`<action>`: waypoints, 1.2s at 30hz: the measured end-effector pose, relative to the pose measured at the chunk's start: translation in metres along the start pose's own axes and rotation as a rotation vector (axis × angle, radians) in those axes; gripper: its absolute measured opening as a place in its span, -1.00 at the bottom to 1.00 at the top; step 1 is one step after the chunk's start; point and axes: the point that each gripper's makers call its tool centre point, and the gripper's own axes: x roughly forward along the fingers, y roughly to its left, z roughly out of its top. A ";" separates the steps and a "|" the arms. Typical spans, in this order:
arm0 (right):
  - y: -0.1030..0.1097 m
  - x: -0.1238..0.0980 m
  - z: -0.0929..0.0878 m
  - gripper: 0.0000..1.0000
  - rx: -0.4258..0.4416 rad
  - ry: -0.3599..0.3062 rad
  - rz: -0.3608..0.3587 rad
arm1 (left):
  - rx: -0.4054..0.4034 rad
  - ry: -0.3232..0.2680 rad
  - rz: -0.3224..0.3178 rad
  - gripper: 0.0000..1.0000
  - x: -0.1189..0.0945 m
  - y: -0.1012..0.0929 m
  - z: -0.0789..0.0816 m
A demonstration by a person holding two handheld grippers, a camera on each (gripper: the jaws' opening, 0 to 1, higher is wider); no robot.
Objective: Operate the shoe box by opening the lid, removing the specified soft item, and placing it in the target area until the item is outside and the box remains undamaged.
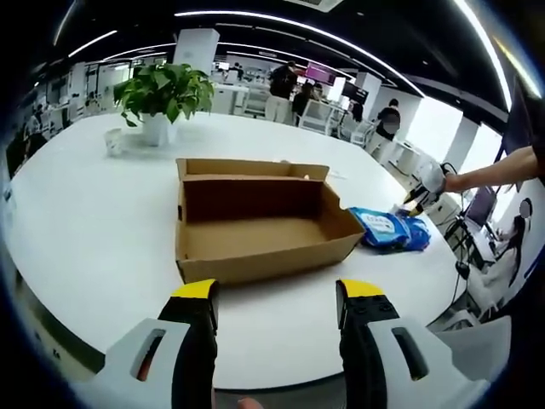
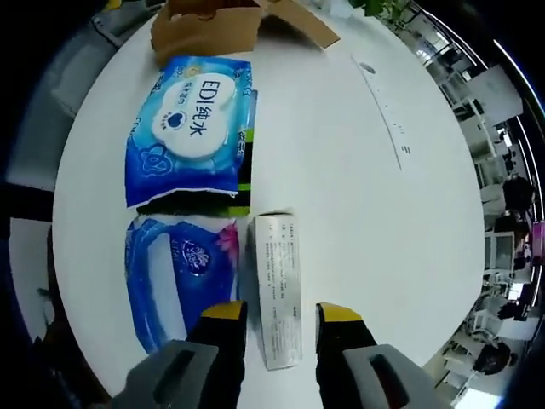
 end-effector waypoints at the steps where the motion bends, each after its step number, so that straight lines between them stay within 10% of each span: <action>1: -0.001 -0.002 -0.001 -0.43 0.012 -0.005 -0.003 | -0.001 -0.002 -0.002 0.14 0.000 0.000 0.000; 14: -0.006 -0.050 0.002 -0.41 0.297 -0.076 -0.122 | 0.002 -0.022 -0.085 0.14 0.008 -0.004 0.001; 26: 0.000 -0.115 0.052 -0.38 0.761 -0.398 -0.241 | 0.028 -0.033 -0.147 0.13 0.009 -0.001 0.013; 36: 0.027 -0.142 0.099 -0.30 0.783 -0.510 -0.268 | 0.048 -0.029 -0.205 0.13 0.007 -0.005 0.012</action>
